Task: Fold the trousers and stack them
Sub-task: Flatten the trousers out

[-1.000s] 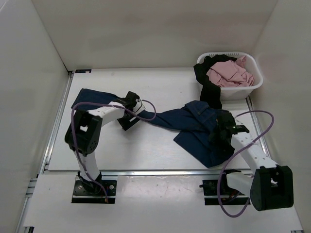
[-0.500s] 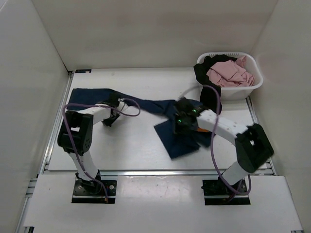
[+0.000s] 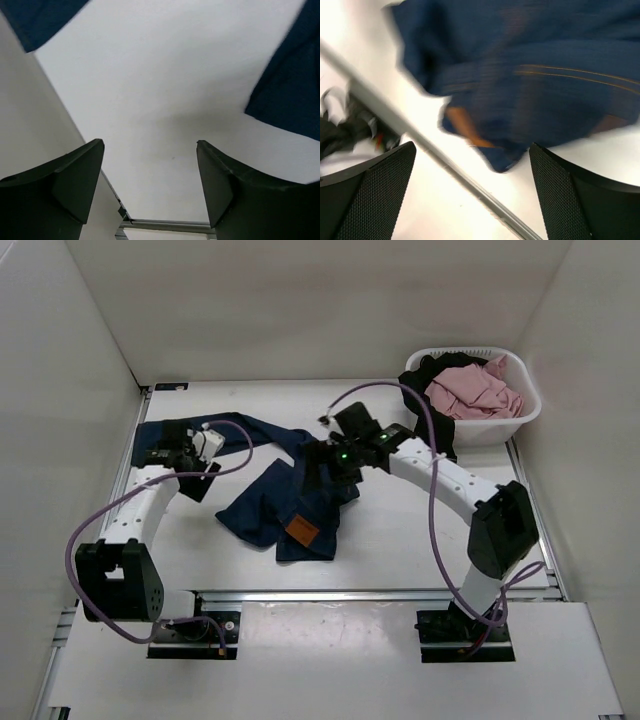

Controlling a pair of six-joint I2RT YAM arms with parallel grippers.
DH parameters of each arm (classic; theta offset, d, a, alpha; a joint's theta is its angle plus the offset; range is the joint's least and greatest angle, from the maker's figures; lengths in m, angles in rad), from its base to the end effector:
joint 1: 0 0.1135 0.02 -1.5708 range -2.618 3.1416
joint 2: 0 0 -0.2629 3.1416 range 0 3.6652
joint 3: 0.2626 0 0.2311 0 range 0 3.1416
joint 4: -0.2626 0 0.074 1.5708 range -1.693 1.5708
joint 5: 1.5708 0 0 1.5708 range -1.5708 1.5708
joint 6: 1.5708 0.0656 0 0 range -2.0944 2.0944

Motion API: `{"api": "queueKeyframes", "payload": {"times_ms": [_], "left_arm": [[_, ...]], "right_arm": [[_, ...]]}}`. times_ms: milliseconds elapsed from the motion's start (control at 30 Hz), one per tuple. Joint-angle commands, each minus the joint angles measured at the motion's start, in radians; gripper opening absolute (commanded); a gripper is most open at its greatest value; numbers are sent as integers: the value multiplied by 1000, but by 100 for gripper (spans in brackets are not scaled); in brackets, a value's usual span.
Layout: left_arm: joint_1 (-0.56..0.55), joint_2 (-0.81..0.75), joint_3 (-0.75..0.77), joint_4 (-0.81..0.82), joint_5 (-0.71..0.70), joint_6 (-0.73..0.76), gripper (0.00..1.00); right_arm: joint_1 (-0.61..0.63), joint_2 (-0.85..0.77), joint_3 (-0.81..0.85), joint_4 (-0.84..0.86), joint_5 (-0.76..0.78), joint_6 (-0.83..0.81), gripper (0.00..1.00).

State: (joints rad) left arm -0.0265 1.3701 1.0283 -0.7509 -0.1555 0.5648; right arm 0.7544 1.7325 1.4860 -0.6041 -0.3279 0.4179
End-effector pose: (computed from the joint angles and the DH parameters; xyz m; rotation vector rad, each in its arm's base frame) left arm 0.2620 0.0032 0.2296 0.7368 2.5947 0.3773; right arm 0.2647 0.2778 0.2744 -0.5891 2.5107 0.8908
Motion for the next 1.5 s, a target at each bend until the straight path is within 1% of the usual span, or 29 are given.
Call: {"api": "queueKeyframes", "payload": {"times_ms": [0, 100, 133, 233, 267, 300, 400, 467, 533, 633, 667, 733, 767, 800, 833, 867, 933, 967, 1000, 1067, 1100, 1167, 1200, 1300, 1333, 1367, 1400, 1433, 1467], "left_arm": [[34, -17, 52, -94, 65, -42, 88], [19, 24, 61, -162, 163, -66, 94], [7, 35, 50, -174, 193, -91, 94], [-68, 53, 50, -185, 333, -134, 100], [-114, 53, 41, -185, 402, -134, 100], [-139, 64, 41, -185, 425, -134, 100], [-233, 89, 13, -166, 459, -134, 100], [-260, 105, -19, -116, 459, -134, 100], [-271, 155, -63, -75, 386, -144, 99], [-271, 237, -73, -48, 303, -178, 80], [-259, 248, -73, -39, 303, -178, 68], [-243, 257, -73, -39, 317, -187, 56], [-230, 257, -73, -39, 329, -187, 49], [-230, 257, -73, -39, 329, -187, 30], [-218, 257, -63, -39, 329, -187, 21], [-202, 257, -63, -30, 329, -187, 14], [-175, 257, -63, -30, 338, -197, 14], [-162, 245, -53, -30, 350, -197, 14], [-147, 232, -53, -30, 361, -197, 14], [-96, 207, -22, -40, 379, -197, 14], [-80, 207, -13, -50, 395, -197, 14], [-29, 173, 9, -65, 404, -197, 14], [-12, 164, 21, -65, 404, -197, 14], [48, 116, 12, -87, 361, -158, 14], [63, 103, 1, -87, 335, -146, 14], [79, 87, -8, -87, 302, -114, 14], [117, 58, -29, -87, 239, -93, 14], [138, 41, -39, -87, 216, -71, 14], [175, 28, -39, -87, 170, -33, 14]], "right_arm": [[-35, -68, -24, -3, 111, 32, 98], [-24, -22, 6, -80, 156, -8, 98], [-24, 2, 19, -80, 145, -27, 98], [35, 25, 19, -105, 145, -88, 98], [54, 25, 28, -121, 161, -109, 98], [94, 25, 28, -152, 182, -131, 98], [178, 16, -45, -134, 246, -189, 98], [201, 7, -91, -102, 317, -164, 98], [201, 16, -147, -41, 358, -124, 98], [201, 42, -191, 59, 423, -83, 98], [201, 42, -217, 87, 423, -71, 98], [211, 52, -243, 144, 432, -62, 98], [211, 52, -254, 185, 446, -62, 98], [211, 61, -271, 205, 446, -51, 98], [211, 61, -271, 222, 446, -42, 98], [211, 61, -283, 254, 429, -42, 98], [211, 61, -314, 288, 388, -18, 97], [211, 73, -314, 311, 373, -18, 93], [211, 85, -325, 311, 360, -7, 80], [211, 94, -325, 311, 333, -7, 59], [201, 104, -325, 320, 307, 2, 29], [175, 93, -352, 331, 306, 25, 7], [163, 64, -386, 340, 306, 39, 0], [85, -49, -488, 342, 338, 97, 0], [27, -88, -512, 325, 355, 113, 0], [-5, -165, -529, 299, 369, 123, 0], [-36, -206, -539, 224, 412, 133, 0], [-100, -246, -540, 184, 435, 133, 0], [-136, -319, -540, 141, 453, 104, 0]]}}
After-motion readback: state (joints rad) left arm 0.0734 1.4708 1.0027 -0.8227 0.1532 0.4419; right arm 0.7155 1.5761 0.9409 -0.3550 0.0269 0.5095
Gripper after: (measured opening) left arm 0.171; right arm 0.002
